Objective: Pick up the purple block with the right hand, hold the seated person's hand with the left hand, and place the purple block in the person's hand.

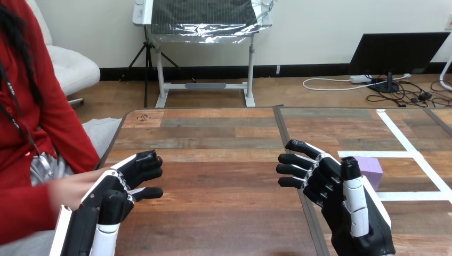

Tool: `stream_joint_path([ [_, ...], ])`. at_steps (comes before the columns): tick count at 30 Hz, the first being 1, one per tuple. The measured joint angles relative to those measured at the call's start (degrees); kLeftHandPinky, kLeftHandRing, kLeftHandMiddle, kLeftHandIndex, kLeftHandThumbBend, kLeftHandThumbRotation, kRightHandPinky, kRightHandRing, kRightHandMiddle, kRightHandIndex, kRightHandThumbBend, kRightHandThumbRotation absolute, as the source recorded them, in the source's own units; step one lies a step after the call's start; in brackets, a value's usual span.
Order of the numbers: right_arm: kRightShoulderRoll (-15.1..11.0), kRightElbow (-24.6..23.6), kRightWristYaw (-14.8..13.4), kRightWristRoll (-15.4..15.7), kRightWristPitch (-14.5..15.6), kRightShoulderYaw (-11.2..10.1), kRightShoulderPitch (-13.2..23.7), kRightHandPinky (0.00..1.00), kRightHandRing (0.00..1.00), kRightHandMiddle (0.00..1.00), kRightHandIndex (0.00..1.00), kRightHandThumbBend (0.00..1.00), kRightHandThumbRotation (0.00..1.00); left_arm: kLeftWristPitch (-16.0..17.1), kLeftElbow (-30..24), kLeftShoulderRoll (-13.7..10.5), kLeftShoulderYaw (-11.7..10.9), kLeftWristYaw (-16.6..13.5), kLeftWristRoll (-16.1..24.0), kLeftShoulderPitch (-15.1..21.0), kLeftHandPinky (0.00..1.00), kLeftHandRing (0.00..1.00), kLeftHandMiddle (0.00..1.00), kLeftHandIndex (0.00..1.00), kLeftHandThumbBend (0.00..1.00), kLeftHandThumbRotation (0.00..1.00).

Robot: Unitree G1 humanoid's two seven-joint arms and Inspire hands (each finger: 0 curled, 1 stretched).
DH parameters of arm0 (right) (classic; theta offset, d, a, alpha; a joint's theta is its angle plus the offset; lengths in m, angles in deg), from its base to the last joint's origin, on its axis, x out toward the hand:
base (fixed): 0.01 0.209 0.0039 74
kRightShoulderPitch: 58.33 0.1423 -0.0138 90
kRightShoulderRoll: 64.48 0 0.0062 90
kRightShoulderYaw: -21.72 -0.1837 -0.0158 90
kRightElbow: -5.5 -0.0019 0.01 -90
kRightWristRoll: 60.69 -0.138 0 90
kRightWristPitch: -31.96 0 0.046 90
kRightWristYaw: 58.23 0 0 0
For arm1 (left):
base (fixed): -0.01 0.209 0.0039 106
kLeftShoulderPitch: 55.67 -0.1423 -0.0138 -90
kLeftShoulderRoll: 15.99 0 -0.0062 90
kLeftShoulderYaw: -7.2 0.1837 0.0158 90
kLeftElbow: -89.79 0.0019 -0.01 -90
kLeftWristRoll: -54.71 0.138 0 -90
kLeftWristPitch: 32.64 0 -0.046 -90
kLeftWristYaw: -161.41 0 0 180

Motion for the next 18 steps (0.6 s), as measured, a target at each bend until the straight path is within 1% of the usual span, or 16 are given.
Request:
stream_joint_path([
  [9,-0.03,0.04,0.39,0.00,-0.11,0.00,0.00,0.70,0.75,0.76,0.80,0.67,1.00,0.00,0.00,-0.01,-0.01,0.02,0.01,0.13,0.64,0.77,0.77,0.74,0.62,1.00],
  [18,-0.04,0.24,0.78,-0.10,-0.36,-0.04,0.05,0.69,0.75,0.76,0.80,0.67,1.00,0.00,0.01,0.01,-0.06,-0.01,0.28,0.36,0.60,0.75,0.76,0.73,0.62,1.00],
])
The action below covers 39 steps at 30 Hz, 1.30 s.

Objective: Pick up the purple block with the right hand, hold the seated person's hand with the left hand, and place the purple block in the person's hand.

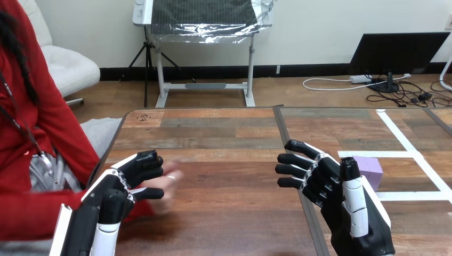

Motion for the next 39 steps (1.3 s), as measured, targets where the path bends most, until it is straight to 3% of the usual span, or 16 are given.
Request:
stream_joint_path([
  [13,0.07,0.63,0.32,-0.68,0.65,-0.08,0.79,0.70,0.76,0.77,0.80,0.67,1.00,0.00,0.02,0.00,-0.09,0.02,0.33,0.72,0.56,0.74,0.75,0.72,0.63,1.00],
  [22,-0.45,6.22,0.18,0.51,0.32,-0.72,5.27,0.75,0.78,0.79,0.81,0.67,1.00,-0.03,0.09,-0.11,-0.11,0.03,0.42,0.87,0.56,0.74,0.76,0.72,0.63,1.00],
  [25,-0.96,9.04,-0.36,2.03,-0.38,-0.88,7.31,0.78,0.80,0.80,0.82,0.70,1.00,-0.04,0.12,-0.20,-0.14,0.04,0.43,0.87,0.56,0.74,0.76,0.72,0.63,1.00],
  [26,-2.88,16.25,-2.22,5.99,-1.56,-1.11,13.02,0.79,0.80,0.80,0.83,0.73,1.00,-0.11,0.16,-0.24,-0.23,0.04,0.55,0.88,0.56,0.74,0.76,0.72,0.64,1.00],
  [39,-6.29,26.79,-6.63,12.06,-3.59,-1.24,21.99,0.77,0.83,0.84,0.85,0.74,1.00,-0.33,0.20,-0.37,-0.38,0.12,0.59,0.72,0.56,0.74,0.76,0.72,0.65,1.00],
])
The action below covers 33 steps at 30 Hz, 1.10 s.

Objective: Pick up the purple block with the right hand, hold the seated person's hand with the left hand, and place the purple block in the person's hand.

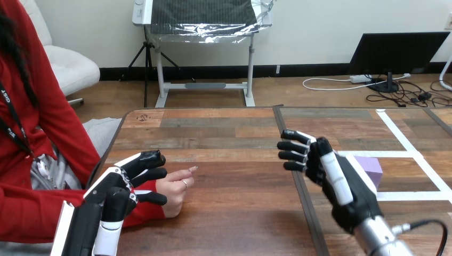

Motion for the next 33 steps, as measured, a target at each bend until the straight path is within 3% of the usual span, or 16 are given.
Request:
stream_joint_path([
  [23,-8.89,21.23,-9.88,15.55,-1.33,2.38,17.43,0.84,0.89,0.89,0.89,0.56,1.00,-0.26,0.19,0.01,-0.04,0.05,0.02,-0.03,0.56,0.74,0.76,0.72,0.62,1.00],
  [33,-11.45,29.40,-14.12,21.66,-1.23,4.37,23.81,0.81,0.88,0.89,0.89,0.62,1.00,-0.29,0.19,0.02,-0.09,0.06,0.07,-0.05,0.56,0.74,0.76,0.72,0.61,1.00],
])
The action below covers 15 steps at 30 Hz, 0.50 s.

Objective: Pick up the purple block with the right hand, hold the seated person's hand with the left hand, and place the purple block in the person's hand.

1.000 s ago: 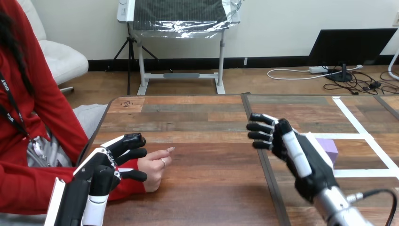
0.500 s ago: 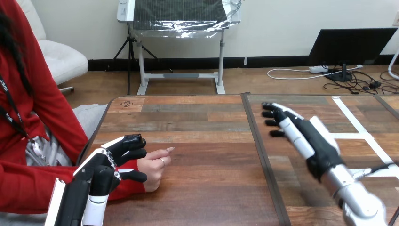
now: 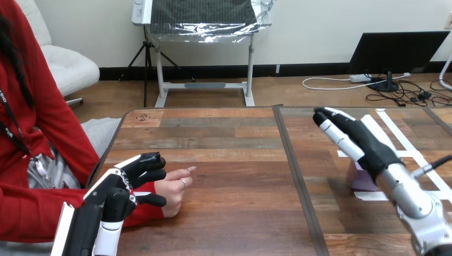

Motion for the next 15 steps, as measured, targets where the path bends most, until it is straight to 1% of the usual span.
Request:
stream_joint_path([
  [3,-0.62,2.12,-1.12,1.59,0.21,0.90,1.74,0.81,0.88,0.89,0.89,0.64,1.00,-0.01,0.00,0.00,-0.03,0.00,0.05,-0.01,0.56,0.75,0.76,0.72,0.60,1.00],
  [6,-1.18,4.07,-2.19,3.47,0.57,1.74,3.46,0.80,0.88,0.89,0.90,0.63,1.00,-0.01,0.00,0.00,-0.05,0.00,0.11,-0.01,0.56,0.75,0.76,0.72,0.60,1.00],
  [9,-1.60,5.80,-3.40,5.33,1.01,2.72,5.04,0.80,0.87,0.89,0.90,0.60,1.00,-0.01,0.00,0.00,-0.07,0.00,0.13,-0.02,0.56,0.75,0.76,0.72,0.60,1.00],
  [15,-2.41,9.03,-5.54,9.11,1.96,5.13,8.00,0.79,0.87,0.89,0.90,0.61,1.00,-0.01,0.00,0.01,-0.06,0.12,0.09,-0.01,0.57,0.74,0.76,0.72,0.61,1.00],
])
